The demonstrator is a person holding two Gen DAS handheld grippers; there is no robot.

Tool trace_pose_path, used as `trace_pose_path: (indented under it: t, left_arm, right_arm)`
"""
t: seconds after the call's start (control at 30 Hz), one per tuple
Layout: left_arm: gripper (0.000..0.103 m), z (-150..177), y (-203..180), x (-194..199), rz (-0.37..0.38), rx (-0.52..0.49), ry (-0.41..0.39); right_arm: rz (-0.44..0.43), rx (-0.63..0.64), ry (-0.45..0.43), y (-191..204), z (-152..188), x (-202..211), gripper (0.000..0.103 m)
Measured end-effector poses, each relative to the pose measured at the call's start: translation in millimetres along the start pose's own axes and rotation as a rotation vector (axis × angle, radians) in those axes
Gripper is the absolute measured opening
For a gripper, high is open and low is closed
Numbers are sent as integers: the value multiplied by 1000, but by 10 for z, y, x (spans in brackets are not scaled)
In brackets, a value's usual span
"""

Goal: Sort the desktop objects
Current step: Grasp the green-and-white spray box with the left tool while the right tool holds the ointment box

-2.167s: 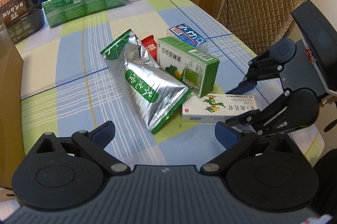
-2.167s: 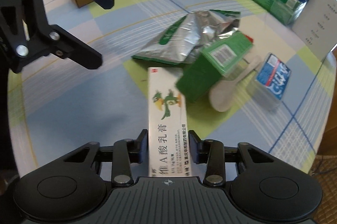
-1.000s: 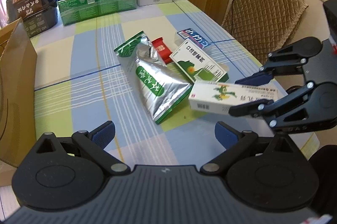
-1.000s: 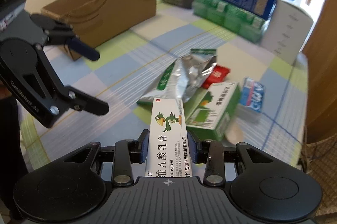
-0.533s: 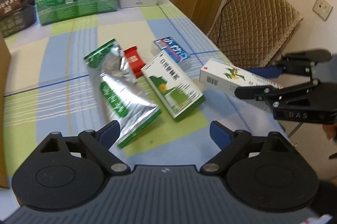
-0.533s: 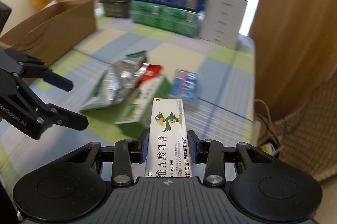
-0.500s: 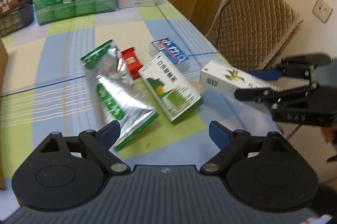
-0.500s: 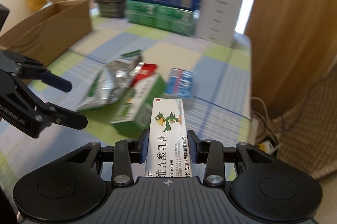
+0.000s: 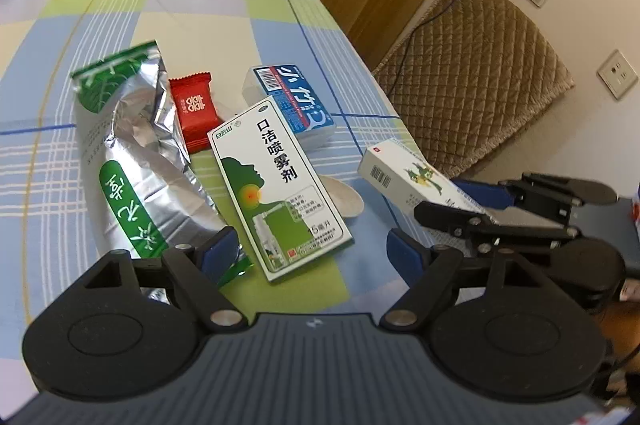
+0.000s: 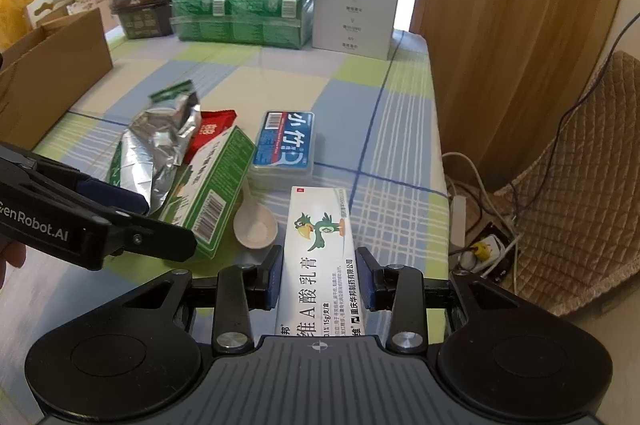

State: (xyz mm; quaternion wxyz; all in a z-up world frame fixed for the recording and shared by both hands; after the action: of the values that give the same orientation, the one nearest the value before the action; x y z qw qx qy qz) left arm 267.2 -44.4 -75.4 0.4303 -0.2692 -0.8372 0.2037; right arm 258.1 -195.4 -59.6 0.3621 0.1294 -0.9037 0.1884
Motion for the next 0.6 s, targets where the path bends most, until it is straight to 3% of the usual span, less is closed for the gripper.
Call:
trace_pose_path:
  t: [0.6]
  left_arm:
    - [72,-153,160,-353,-32,192,-13]
  right_arm:
    - [39,-43,39,-2,105,-92,35]
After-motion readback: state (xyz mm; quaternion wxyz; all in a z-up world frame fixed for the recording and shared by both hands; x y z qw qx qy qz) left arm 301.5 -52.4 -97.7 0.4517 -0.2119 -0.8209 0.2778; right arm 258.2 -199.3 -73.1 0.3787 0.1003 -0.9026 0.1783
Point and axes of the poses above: each gripper's, at about its wrist camera, not at the fingertips, and x roughly against the way its jaws point, y to its left, z to its underside, the point moved 2 cm from there along -x, roughly the way its jaws point, and after that the axes turned 15 degrees about z, right-handed, at the moved point
